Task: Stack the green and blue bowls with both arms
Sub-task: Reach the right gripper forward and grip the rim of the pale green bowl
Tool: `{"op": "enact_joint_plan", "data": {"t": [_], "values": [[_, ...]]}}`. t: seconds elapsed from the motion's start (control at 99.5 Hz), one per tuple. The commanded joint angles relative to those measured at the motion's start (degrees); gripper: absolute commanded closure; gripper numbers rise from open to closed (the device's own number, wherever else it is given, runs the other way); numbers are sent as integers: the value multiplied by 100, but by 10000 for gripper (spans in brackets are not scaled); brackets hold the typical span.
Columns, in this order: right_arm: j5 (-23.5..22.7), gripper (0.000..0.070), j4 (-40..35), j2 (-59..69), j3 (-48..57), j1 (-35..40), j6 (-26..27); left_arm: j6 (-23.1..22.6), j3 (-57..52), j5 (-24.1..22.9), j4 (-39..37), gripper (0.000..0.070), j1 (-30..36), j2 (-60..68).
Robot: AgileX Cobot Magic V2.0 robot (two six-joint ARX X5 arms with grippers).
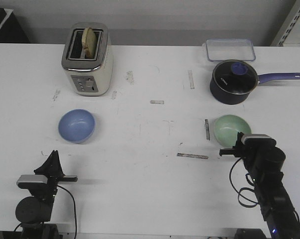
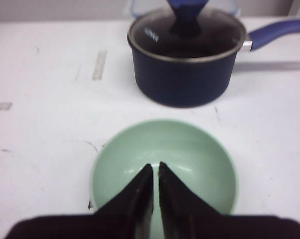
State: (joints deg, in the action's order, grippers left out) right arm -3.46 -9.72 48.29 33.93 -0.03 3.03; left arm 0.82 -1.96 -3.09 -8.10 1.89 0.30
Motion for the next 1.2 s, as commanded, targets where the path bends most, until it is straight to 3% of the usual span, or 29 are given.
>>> {"op": "enact_joint_plan", "data": {"t": [0.0,0.131,0.523,0.633,0.814,0.875,1.036,1.186], "values": [[-20,692,59,190,199,7,57,28,125,7,-59,698,-7,-11],[-20,692,-85,695,402,0,59,28,125,9,-59,698,-7,-11],[-20,691,-2564,2380,2347,-28,190,28,125,7,-59,698,-7,-11],[-28,690,-3097,2734,2874,-166,511,28,125,7,-59,697,-7,-11],[-544,680,-3781,3064,3436,-706,791,28,125,7,-59,697,-7,-11],[-748,622,-3786,3062,3451,-907,796,28,125,7,-59,698,-7,-11],[-925,331,-3856,3064,3451,-1394,789,28,125,9,-57,697,-7,-11],[-935,291,-3832,3130,3449,-1696,785,28,125,7,-59,697,-7,-11]]}}
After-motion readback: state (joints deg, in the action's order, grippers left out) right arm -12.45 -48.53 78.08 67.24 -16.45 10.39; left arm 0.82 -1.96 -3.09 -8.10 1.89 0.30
